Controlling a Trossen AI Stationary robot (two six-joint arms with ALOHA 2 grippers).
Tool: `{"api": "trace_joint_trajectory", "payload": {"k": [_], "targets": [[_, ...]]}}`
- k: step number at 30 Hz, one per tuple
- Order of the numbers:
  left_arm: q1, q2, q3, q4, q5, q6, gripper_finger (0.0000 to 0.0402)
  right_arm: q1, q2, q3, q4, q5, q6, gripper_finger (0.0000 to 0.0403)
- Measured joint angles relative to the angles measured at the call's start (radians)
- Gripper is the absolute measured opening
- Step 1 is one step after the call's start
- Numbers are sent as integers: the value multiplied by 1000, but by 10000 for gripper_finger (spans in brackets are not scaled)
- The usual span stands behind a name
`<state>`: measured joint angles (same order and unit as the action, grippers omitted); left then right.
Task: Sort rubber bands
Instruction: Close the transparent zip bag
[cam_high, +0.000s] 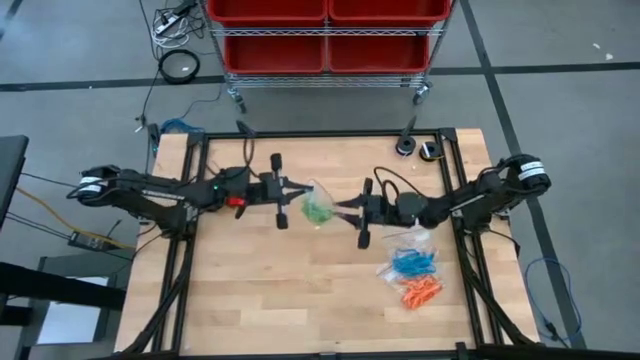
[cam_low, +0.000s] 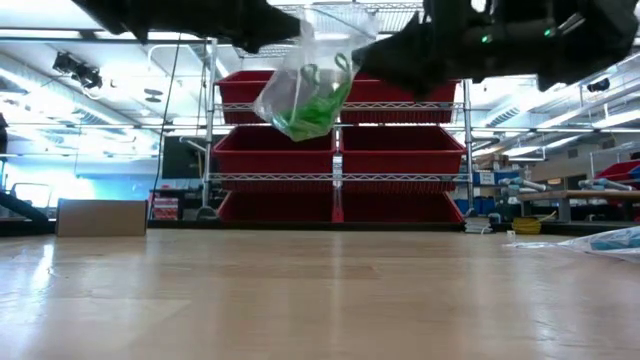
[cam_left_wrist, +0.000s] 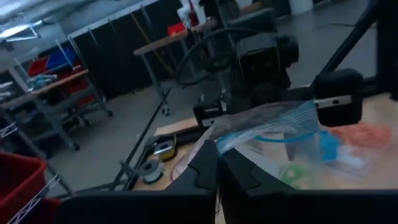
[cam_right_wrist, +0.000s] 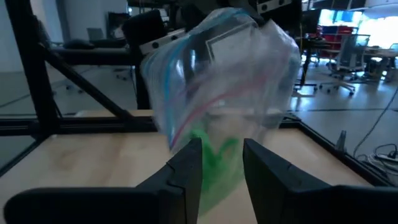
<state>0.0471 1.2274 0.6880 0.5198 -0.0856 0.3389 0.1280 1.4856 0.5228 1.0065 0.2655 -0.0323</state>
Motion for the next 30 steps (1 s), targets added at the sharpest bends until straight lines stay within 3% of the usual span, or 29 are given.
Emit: {"api": "trace_joint_trajectory", "payload": {"k": [8, 19, 30], "targets": [[38, 45, 55, -53, 10, 49, 10, -90, 0, 0, -6, -131, -3, 105], [45, 33, 160, -232, -24, 151, 10, -93, -92, 1, -271, -130, 51, 105], [45, 37, 164, -204, -25, 153, 10, -92, -193, 1, -277, -141, 4, 105]]}}
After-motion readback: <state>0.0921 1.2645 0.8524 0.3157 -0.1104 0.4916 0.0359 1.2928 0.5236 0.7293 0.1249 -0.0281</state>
